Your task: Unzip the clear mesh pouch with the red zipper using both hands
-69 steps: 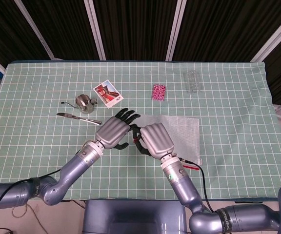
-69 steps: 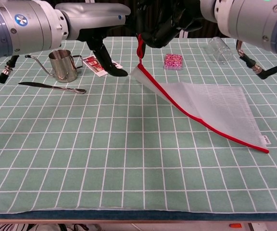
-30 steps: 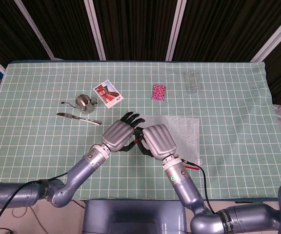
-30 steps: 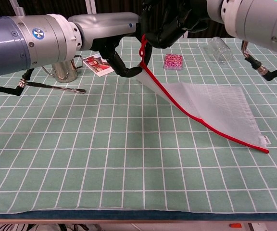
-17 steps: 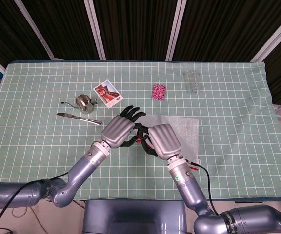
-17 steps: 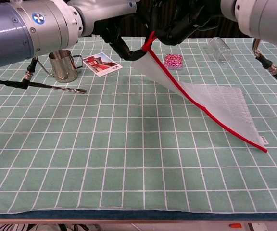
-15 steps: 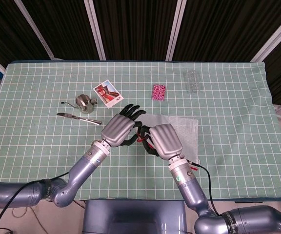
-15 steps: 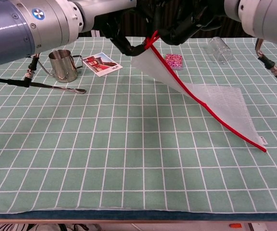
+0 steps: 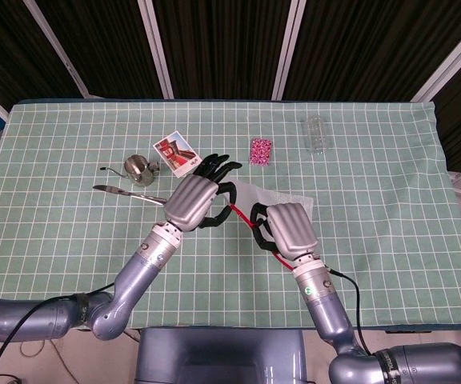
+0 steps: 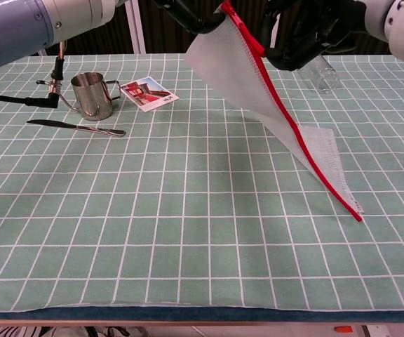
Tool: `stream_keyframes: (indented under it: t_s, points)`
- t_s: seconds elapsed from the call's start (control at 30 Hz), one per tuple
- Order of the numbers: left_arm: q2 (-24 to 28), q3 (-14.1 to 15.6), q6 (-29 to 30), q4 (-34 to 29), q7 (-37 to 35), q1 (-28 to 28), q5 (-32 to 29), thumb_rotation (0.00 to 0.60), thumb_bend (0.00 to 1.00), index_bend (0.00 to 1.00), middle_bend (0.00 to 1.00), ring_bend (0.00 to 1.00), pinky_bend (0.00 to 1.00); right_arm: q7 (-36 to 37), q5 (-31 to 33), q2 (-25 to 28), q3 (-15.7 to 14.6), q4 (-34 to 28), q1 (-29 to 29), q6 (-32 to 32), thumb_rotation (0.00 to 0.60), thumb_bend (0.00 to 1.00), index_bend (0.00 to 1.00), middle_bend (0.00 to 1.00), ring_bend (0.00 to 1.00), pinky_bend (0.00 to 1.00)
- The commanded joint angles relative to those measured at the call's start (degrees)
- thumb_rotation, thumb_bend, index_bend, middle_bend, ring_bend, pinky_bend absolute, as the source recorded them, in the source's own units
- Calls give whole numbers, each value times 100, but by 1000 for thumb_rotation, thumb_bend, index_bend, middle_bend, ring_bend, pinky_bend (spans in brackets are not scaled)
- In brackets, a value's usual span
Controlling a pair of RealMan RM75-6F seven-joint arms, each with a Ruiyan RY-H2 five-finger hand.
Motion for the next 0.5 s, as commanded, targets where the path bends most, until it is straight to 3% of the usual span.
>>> stream_keyframes:
  t_s: [0.03,0.5]
  points:
    - [-30,-66,58,-10,-79,9,14,600,425,575,144,0,0,48,-7,38,-20,19,-44,-2,600,603,630,1000,1000,953]
    - [-123,-345,390,122,-365,14,254,600,425,575,144,0,0,279,-14,209,-83,149,-262,-21,600,607,631,1000,1000,953]
